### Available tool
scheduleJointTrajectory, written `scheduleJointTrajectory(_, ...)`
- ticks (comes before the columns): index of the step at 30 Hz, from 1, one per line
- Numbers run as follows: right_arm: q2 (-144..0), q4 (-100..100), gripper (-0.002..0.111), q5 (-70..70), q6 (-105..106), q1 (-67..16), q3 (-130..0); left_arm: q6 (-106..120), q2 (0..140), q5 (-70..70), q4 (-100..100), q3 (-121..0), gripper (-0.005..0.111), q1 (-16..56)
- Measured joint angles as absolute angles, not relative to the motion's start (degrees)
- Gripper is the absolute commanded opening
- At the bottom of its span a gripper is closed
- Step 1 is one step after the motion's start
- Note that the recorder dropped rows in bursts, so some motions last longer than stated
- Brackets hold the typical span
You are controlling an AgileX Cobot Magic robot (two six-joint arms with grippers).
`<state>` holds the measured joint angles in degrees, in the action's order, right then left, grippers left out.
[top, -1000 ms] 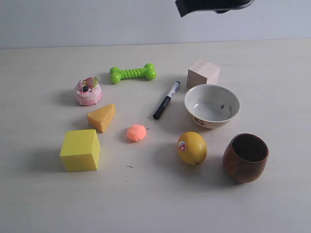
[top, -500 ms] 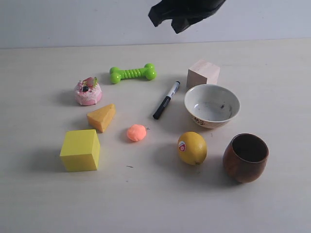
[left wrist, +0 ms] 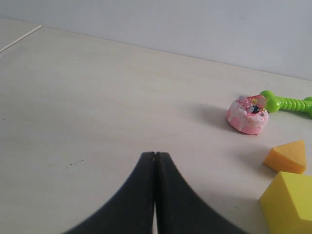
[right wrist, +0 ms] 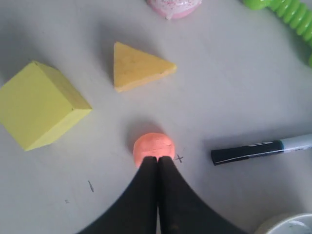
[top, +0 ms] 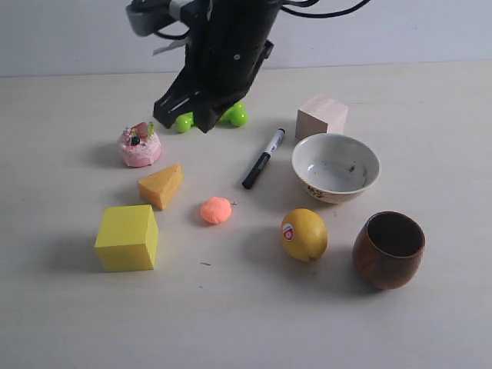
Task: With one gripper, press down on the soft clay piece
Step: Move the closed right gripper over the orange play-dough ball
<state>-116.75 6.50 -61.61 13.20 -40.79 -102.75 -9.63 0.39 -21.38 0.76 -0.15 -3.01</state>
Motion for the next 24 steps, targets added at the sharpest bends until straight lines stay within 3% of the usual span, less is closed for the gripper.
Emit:
scheduleJointTrajectory(9, -126.45, 2.97, 0.0, -67.88, 10.69, -41.91, -110.49, -9.63, 0.39, -21.38, 0.76, -0.15, 0.0, -3.01)
scheduleJointTrajectory(24, -127.55, 3.07, 0.0, -64.32, 10.46, -41.91, -110.65, -9.63, 0.39, -21.38, 0.76, -0.15, 0.0, -3.01)
